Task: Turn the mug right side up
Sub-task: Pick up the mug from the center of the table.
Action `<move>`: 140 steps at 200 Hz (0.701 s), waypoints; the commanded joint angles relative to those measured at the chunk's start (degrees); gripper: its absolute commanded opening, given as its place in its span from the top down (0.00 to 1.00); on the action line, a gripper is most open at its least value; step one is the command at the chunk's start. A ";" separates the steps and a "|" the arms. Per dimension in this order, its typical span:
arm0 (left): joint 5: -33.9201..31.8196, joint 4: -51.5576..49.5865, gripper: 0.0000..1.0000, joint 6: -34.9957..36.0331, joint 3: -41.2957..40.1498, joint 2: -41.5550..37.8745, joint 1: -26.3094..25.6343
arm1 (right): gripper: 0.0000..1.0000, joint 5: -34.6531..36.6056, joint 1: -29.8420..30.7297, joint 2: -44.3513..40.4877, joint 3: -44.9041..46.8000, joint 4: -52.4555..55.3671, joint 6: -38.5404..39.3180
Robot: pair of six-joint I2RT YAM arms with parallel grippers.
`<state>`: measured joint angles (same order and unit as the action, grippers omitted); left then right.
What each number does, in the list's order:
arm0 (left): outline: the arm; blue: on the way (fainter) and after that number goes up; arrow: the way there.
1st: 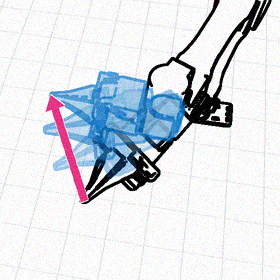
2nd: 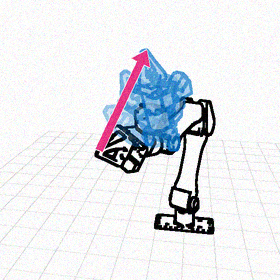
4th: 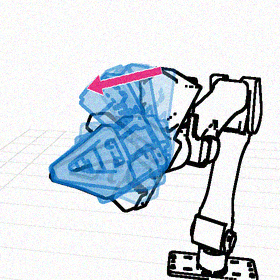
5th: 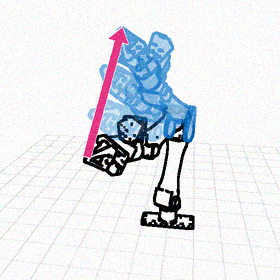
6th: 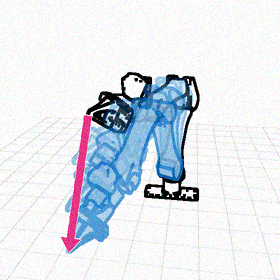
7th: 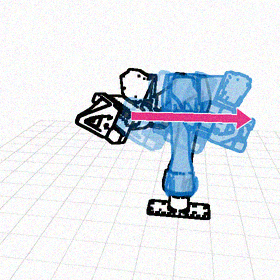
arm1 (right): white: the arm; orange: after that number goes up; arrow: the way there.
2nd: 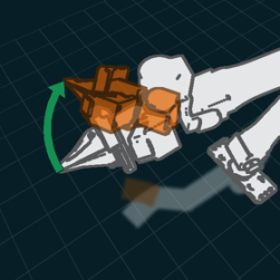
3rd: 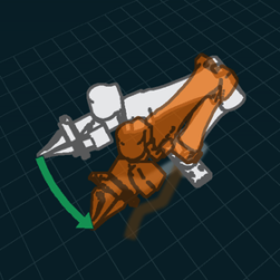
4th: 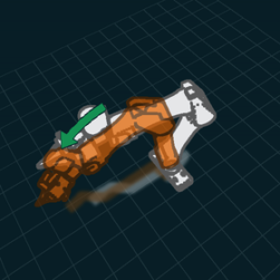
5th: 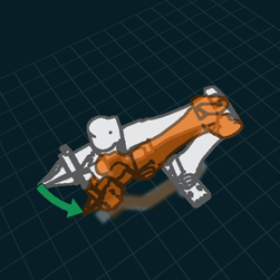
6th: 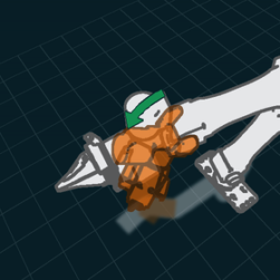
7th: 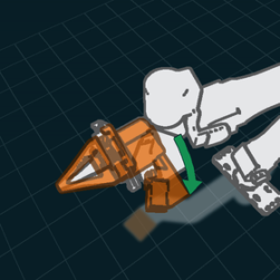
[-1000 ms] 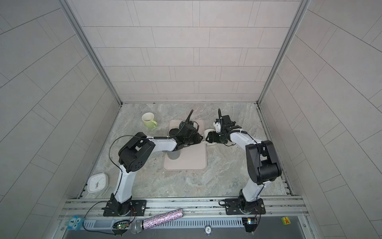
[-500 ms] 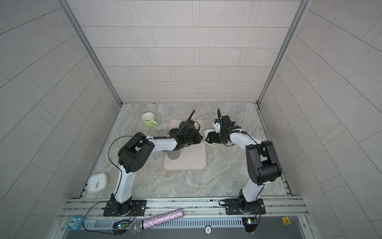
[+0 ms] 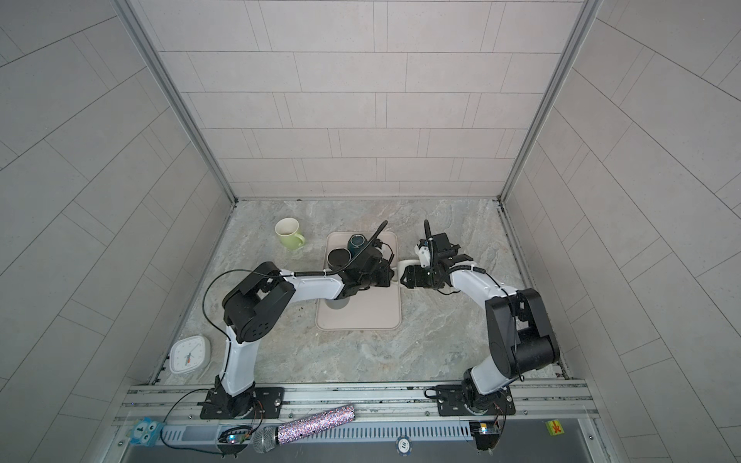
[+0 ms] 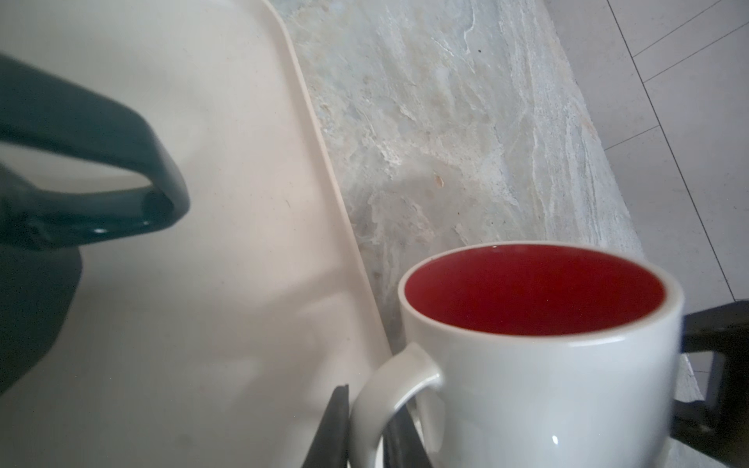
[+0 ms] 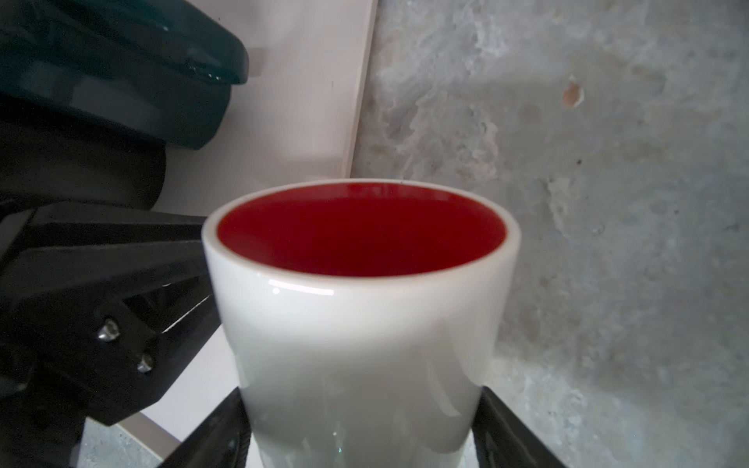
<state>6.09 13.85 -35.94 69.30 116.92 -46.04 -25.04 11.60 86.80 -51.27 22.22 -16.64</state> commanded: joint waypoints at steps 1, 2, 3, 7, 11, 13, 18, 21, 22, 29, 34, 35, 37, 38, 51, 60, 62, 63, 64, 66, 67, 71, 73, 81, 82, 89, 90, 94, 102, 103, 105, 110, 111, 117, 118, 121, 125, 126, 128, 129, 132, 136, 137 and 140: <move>-3.84 5.52 1.00 0.87 -0.85 -4.03 0.85 | 0.18 2.09 -0.51 -3.47 1.58 4.06 -0.30; -3.86 5.59 1.00 0.87 -0.89 -4.05 0.81 | 0.18 2.14 -0.52 -3.57 1.64 4.06 -0.35; -3.88 5.63 1.00 0.92 -0.90 -4.06 0.80 | 0.18 2.16 -0.56 -3.70 1.75 4.02 -0.38; -3.85 5.77 1.00 0.96 -1.00 -4.20 0.83 | 0.18 2.19 -0.60 -4.10 1.97 4.05 -0.45; -3.94 5.95 1.00 0.96 -1.12 -4.29 0.83 | 0.18 2.19 -0.73 -4.44 2.19 4.02 -0.49; -3.97 6.04 1.00 0.96 -1.17 -4.32 0.81 | 0.17 2.16 -0.75 -4.60 2.26 3.98 -0.52; -4.19 6.35 1.00 0.96 -1.40 -4.45 0.78 | 0.17 2.11 -0.77 -5.08 2.47 3.97 -0.55; -4.24 6.55 1.00 0.96 -1.53 -4.50 0.82 | 0.17 2.11 -0.78 -5.34 2.70 3.90 -0.57; -4.28 6.55 1.00 0.96 -1.57 -4.51 0.80 | 0.17 2.10 -0.78 -5.47 2.73 3.85 -0.53; -4.57 6.90 1.00 0.96 -1.75 -4.68 0.78 | 0.16 2.01 -0.77 -6.09 3.12 3.59 -0.52; -4.72 7.07 1.00 1.04 -1.84 -4.82 0.78 | 0.16 1.91 -0.71 -6.62 3.46 3.46 -0.58; -4.74 7.07 1.00 1.05 -1.86 -4.84 0.82 | 0.15 1.87 -0.70 -6.72 3.50 3.41 -0.54; -4.87 7.18 1.00 1.05 -1.88 -4.86 0.79 | 0.15 1.84 -0.72 -6.95 3.60 3.31 -0.53; -4.91 7.21 1.00 1.05 -1.88 -4.86 0.78 | 0.15 1.80 -0.71 -7.02 3.66 3.24 -0.55; -5.12 7.63 1.00 1.30 -2.14 -5.04 0.82 | 0.14 1.48 -0.95 -8.40 4.56 2.36 -0.89; -5.27 8.00 1.00 1.31 -2.16 -5.08 0.78 | 0.13 1.39 -1.11 -9.20 4.90 2.20 -0.97; -5.27 7.99 1.00 1.31 -2.15 -5.12 0.78 | 0.13 1.39 -1.13 -9.39 4.96 2.21 -1.01; -5.28 8.01 1.00 1.31 -2.19 -5.12 0.78 | 0.13 1.39 -1.13 -9.47 4.95 2.21 -1.02; -5.24 8.07 1.00 1.31 -2.22 -5.12 0.78 | 0.13 1.39 -1.18 -9.60 4.99 2.17 -1.02; -5.20 8.07 1.00 1.31 -2.25 -5.24 0.78 | 0.13 1.39 -1.21 -9.78 5.02 2.20 -1.09; -5.20 8.05 1.00 1.31 -2.25 -5.23 0.78 | 0.13 1.39 -1.26 -9.84 5.03 2.21 -1.05; -5.08 8.50 1.00 1.38 -2.38 -5.35 0.83 | 0.12 1.39 -1.34 -10.29 5.12 2.22 -1.11; -4.98 8.70 1.00 1.40 -2.45 -5.31 0.79 | 0.12 1.39 -1.39 -10.50 5.23 2.19 -1.11; -4.93 9.77 1.00 1.41 -3.09 -5.67 0.85 | 0.11 1.39 -1.63 -11.56 5.39 2.01 -1.35; -4.94 9.87 1.00 1.40 -3.19 -5.75 0.77 | 0.11 1.39 -1.69 -11.70 5.39 1.98 -1.36; -5.37 10.74 1.00 1.62 -3.91 -6.23 0.64 | 0.11 1.31 -1.92 -12.93 5.76 1.62 -1.60; -5.51 10.84 1.00 1.64 -4.00 -6.38 0.62 | 0.11 1.31 -1.92 -13.13 5.79 1.56 -1.66; -5.89 11.25 1.00 1.88 -4.35 -6.80 0.56 | 0.11 1.22 -2.05 -13.87 6.03 1.21 -1.78; -6.44 12.03 1.00 2.55 -5.20 -7.66 0.46 | 0.10 1.13 -2.12 -15.67 6.72 0.38 -2.29; -6.57 12.14 1.00 2.63 -5.26 -7.80 0.44 | 0.10 1.13 -2.16 -15.86 6.80 0.20 -2.40; -6.67 12.27 1.00 2.81 -5.43 -7.99 0.47 | 0.10 1.17 -2.14 -16.42 6.97 -0.05 -2.55; -7.02 12.80 1.00 3.32 -5.92 -8.54 0.39 | 0.10 1.41 -2.20 -17.63 7.43 -0.59 -3.12; -7.04 12.92 1.00 3.37 -6.01 -8.68 0.37 | 0.10 1.53 -2.20 -17.81 7.51 -0.73 -3.26; -7.27 13.05 1.00 3.98 -6.41 -9.33 0.34 | 0.10 2.29 -2.23 -19.35 8.02 -1.42 -4.34; -7.38 13.05 1.00 4.06 -6.43 -9.47 0.34 | 0.10 2.37 -2.21 -19.35 8.16 -1.49 -4.44; -7.61 13.04 1.00 4.36 -6.65 -9.82 0.35 | 0.10 2.51 -2.27 -20.22 8.46 -1.93 -4.51; -8.02 13.05 1.00 4.74 -6.90 -10.35 0.38 | 0.09 2.69 -2.28 -21.13 9.05 -2.64 -4.55; -8.11 13.05 1.00 4.87 -6.94 -10.51 0.40 | 0.09 2.70 -2.23 -21.36 9.15 -2.81 -4.54; -8.31 13.11 1.00 5.08 -7.13 -10.73 0.29 | 0.09 2.78 -2.25 -21.91 9.38 -3.24 -4.56; -8.47 13.13 1.00 5.22 -7.23 -10.88 0.27 | 0.09 2.79 -2.26 -22.19 9.54 -3.37 -4.55; -8.92 13.17 1.00 5.64 -7.49 -11.34 0.25 | 0.09 3.02 -2.23 -22.94 9.97 -4.00 -4.62; -9.65 13.21 1.00 6.20 -7.93 -11.94 0.21 | 0.09 3.40 -2.23 -23.93 10.59 -4.78 -4.81; -9.76 13.22 1.00 6.39 -7.98 -12.14 0.18 | 0.09 3.50 -2.21 -24.26 10.76 -4.97 -4.89; -10.37 13.16 1.00 6.89 -8.32 -12.54 0.17 | 0.09 3.78 -2.23 -24.97 11.29 -5.48 -5.18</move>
<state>-0.69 20.25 -32.38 61.89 110.30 -45.52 -23.49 9.54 66.98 -42.57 21.04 -19.84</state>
